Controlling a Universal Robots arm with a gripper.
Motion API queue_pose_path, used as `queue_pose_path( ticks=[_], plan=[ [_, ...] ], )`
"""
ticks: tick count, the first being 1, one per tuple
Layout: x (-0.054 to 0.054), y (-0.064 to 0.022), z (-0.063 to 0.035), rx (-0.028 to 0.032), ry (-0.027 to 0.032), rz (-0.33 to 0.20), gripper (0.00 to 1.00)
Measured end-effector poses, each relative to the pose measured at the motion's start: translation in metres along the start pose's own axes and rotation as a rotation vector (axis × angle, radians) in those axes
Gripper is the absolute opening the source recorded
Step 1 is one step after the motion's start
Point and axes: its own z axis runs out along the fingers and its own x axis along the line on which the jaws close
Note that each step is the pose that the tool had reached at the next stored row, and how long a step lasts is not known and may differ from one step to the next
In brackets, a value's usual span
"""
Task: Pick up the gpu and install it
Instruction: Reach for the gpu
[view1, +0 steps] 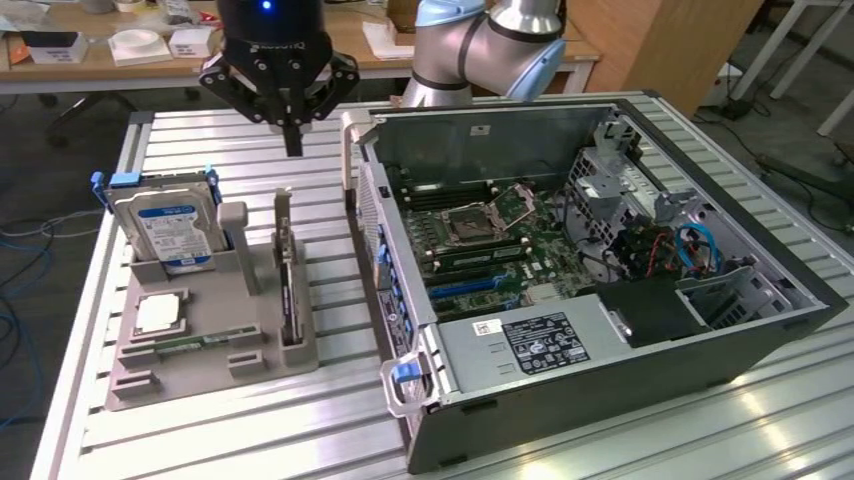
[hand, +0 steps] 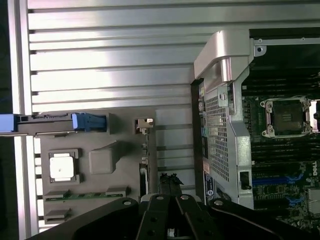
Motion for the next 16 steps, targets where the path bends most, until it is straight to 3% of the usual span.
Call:
queue_pose_path(
  ticks=[16],
  plan=[
    [0.017,-0.0016,-0.0005,0.0,0.0001,0.0,0.1]
  ],
)
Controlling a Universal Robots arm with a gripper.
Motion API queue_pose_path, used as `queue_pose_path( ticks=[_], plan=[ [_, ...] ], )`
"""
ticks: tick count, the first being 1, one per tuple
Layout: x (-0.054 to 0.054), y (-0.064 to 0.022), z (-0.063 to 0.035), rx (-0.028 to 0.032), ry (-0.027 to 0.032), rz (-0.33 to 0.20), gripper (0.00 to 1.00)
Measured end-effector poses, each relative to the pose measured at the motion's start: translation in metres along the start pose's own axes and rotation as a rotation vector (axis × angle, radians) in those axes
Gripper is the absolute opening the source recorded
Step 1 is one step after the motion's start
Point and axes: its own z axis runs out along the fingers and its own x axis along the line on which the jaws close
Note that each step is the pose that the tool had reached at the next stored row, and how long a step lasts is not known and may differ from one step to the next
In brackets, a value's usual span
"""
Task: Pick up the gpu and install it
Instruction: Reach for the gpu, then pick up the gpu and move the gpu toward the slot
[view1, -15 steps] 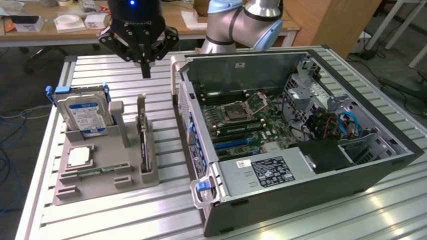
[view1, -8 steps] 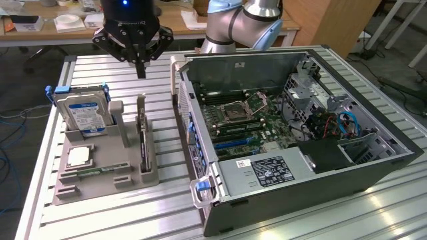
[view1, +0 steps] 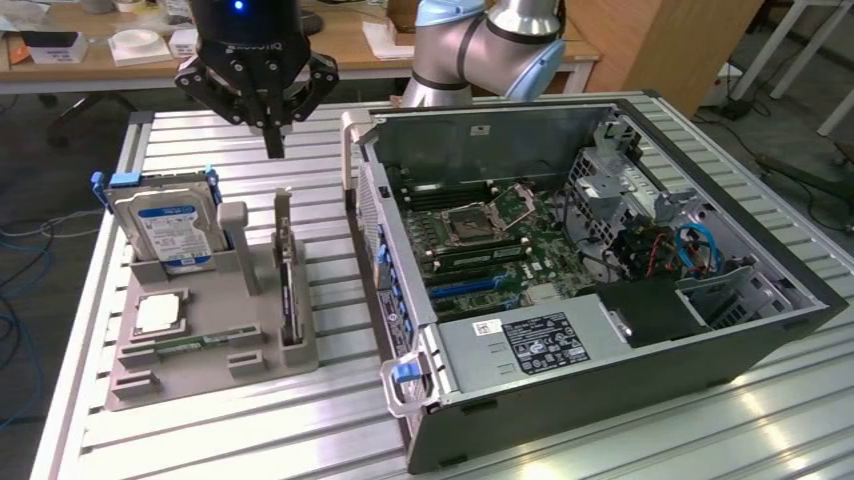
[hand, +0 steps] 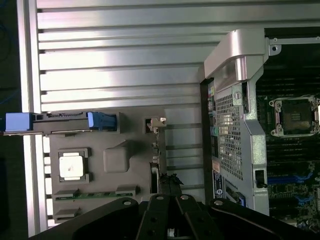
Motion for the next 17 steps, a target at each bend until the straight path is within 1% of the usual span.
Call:
queue_pose_path(
  ticks=[14,15,16,17],
  plan=[
    [0.0001,0.0,0.0,-0.0001,0.0,0.0,0.1],
    [0.0001,0.0,0.0,-0.0001,0.0,0.0,0.11],
    [0.0001,0.0,0.0,-0.0001,0.0,0.0,0.16],
    [0.0001,0.0,0.0,0.0,0.0,0.0,0.16]
  ],
)
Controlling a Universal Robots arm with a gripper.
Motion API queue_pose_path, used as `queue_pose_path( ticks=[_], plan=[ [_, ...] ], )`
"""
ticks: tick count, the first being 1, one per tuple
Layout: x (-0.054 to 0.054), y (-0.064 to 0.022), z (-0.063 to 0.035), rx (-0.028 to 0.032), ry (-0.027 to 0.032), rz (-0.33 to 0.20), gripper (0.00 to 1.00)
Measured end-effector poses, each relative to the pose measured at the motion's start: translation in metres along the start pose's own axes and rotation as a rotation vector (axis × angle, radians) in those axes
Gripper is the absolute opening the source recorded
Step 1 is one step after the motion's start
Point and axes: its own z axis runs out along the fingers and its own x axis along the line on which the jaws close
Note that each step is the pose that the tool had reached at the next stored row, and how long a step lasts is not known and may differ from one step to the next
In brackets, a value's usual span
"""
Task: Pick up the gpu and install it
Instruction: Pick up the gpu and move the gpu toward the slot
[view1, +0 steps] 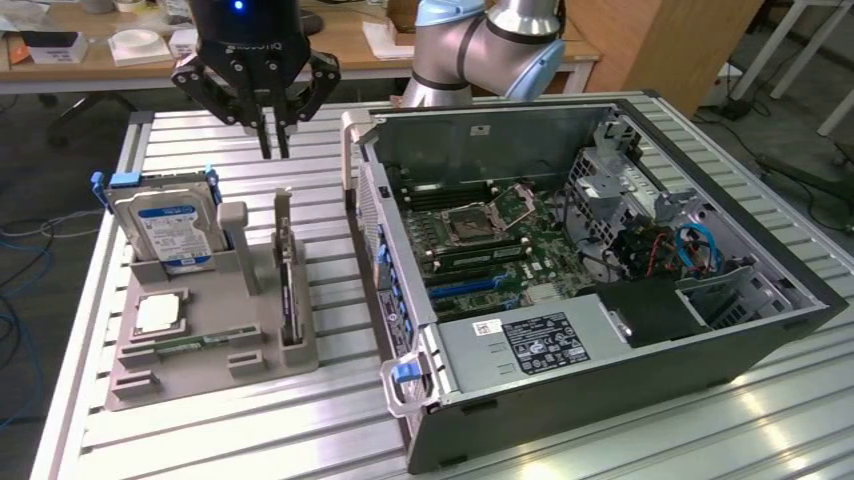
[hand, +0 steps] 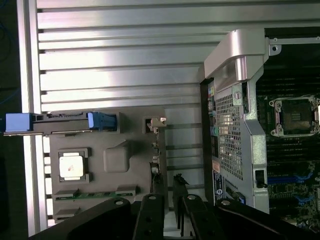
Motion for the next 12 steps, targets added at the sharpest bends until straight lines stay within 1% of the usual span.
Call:
queue_pose_path(
  ticks=[1,2,5,6,8,9,10,12],
  plan=[
    [0.0,0.0,0.0,0.0,0.0,0.0,0.23],
    [0.0,0.0,0.0,0.0,-0.0001,0.0,0.23],
    [0.0,-0.0002,0.0,0.0,0.0,0.0,0.41],
    [0.0,-0.0004,0.0,0.0,0.0,0.0,0.41],
    [-0.0001,-0.0011,-0.0001,0.0001,0.0001,0.0,0.53],
    [-0.0001,-0.002,-0.0002,0.0,0.0,0.0,0.53],
    [-0.0001,-0.0034,-0.0003,0.0,0.0001,-0.001,0.59],
    [-0.0003,-0.0051,-0.0004,-0.0001,0.0002,-0.002,0.59]
  ],
)
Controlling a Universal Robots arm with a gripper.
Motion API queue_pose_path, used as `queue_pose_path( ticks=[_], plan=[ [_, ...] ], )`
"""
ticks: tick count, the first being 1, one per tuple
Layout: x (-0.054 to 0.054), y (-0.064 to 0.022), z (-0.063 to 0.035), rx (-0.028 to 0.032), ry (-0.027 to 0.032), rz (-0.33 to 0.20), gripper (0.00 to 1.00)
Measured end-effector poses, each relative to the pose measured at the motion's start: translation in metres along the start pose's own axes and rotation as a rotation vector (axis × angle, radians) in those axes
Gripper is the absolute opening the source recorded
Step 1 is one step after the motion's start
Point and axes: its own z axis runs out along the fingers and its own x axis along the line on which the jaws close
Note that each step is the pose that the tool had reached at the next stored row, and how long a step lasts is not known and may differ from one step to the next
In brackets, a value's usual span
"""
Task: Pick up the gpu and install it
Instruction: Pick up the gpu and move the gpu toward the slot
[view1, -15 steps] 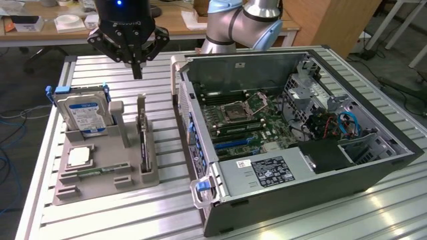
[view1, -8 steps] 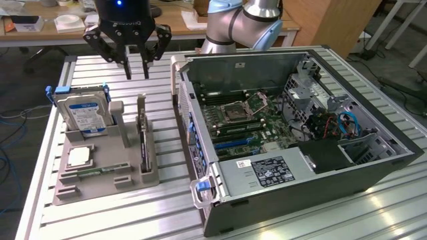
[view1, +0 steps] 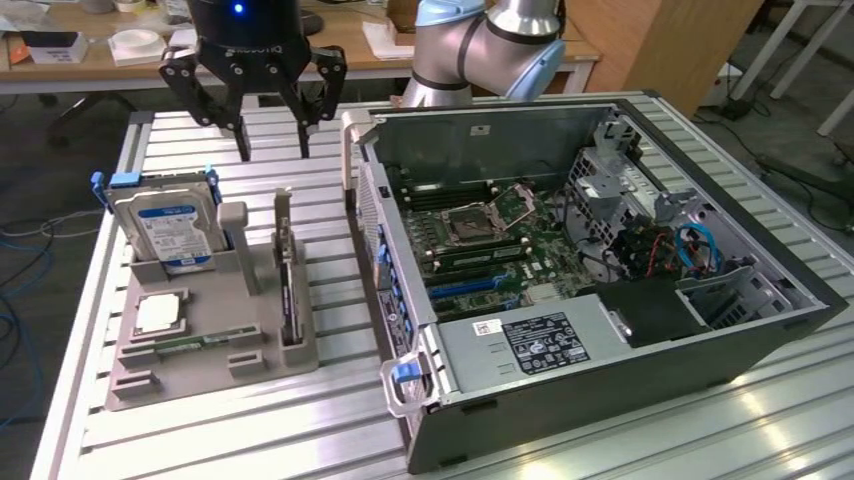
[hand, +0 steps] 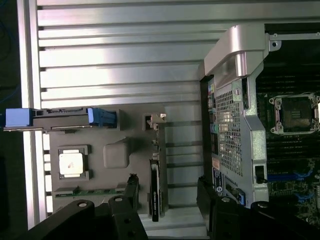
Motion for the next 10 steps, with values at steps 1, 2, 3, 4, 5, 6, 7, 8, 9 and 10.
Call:
queue_pose_path(
  ticks=[1,2,3,4,5,6,7,8,9,10],
  plan=[
    [0.0,0.0,0.0,0.0,0.0,0.0,0.59],
    [0.0,-0.0001,0.0,-0.0004,0.0,0.0,0.59],
    [0.0,-0.0005,-0.0001,-0.0006,0.0002,-0.001,0.59],
    [0.0,-0.0005,-0.0001,-0.001,0.0006,-0.006,0.59],
    [0.0001,-0.0005,-0.0001,-0.0012,0.0015,-0.016,0.59],
    [0.0001,-0.0005,-0.0001,-0.0014,0.0026,-0.028,0.59],
    [0.0001,-0.0005,-0.0001,-0.0016,0.0038,-0.041,0.59],
    [0.0002,-0.0005,-0.0002,-0.0018,0.0051,-0.054,0.59],
    [0.0005,-0.0007,-0.0001,-0.0022,0.0058,-0.065,0.59],
    [0.001,-0.0009,0.0,-0.0025,0.0064,-0.074,0.59]
  ],
)
